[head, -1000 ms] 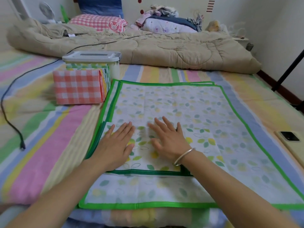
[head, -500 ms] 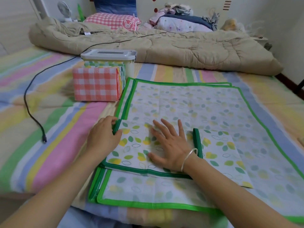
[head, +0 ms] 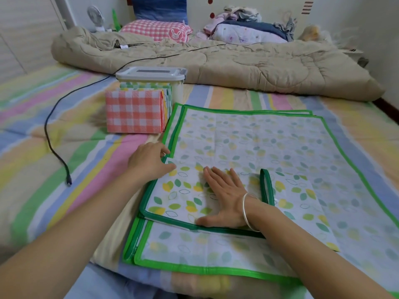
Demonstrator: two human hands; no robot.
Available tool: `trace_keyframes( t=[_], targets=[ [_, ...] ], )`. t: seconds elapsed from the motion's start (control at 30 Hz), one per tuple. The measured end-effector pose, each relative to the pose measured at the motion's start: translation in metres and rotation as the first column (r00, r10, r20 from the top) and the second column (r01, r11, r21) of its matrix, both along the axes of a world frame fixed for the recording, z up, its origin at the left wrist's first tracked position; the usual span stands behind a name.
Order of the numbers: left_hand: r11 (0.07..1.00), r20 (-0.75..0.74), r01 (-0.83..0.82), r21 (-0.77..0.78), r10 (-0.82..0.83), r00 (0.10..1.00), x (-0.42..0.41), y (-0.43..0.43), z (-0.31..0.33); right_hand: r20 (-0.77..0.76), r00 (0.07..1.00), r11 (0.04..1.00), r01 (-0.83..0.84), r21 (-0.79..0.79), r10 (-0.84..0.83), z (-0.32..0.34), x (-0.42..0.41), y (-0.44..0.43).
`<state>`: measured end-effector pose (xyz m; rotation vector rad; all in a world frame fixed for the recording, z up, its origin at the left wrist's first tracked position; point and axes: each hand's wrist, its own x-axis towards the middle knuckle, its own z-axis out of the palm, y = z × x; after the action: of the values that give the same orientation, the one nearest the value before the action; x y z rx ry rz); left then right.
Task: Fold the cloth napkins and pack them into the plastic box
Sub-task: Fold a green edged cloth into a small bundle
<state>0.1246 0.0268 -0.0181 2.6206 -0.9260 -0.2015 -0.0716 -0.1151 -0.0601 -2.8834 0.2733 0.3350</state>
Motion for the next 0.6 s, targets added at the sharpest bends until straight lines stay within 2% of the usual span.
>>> trace_keyframes(
  t=[0.17, 0.33, 0.4, 0.5, 0.57, 0.6],
  targets=[
    [0.991, -0.174, 0.087, 0.102, -0.069, 0.982, 0.025, -0.004, 0.004, 0.007, 1.000, 1.000, 0.005, 0.011, -0.005, -0.002, 0.000, 0.001],
    [0.993, -0.448, 0.071, -0.090, -0.104, 0.888, 0.025, -0.007, 0.020, 0.025, 0.999, 0.999, 0.025, 0.043, -0.026, -0.004, 0.000, 0.001],
    [0.997, -0.575, 0.078, 0.004, -0.062, 0.816, 0.019, 0.003, 0.026, 0.029, 0.999, 0.998, 0.026, 0.049, -0.027, -0.004, -0.001, 0.001],
    [0.953, -0.694, 0.198, 0.230, 0.018, 0.720, 0.010, 0.028, 0.031, 0.020, 1.000, 0.999, 0.018, 0.046, -0.019, -0.002, -0.001, 0.001],
    [0.934, -0.709, 0.254, 0.251, -0.001, 0.705, 0.004, 0.040, 0.034, 0.019, 1.000, 0.999, 0.017, 0.045, -0.018, -0.001, -0.001, 0.002],
    [0.946, -0.700, 0.247, 0.212, -0.029, 0.714, 0.001, 0.043, 0.034, 0.018, 1.000, 0.999, 0.016, 0.043, -0.017, 0.000, -0.001, 0.002]
  ],
)
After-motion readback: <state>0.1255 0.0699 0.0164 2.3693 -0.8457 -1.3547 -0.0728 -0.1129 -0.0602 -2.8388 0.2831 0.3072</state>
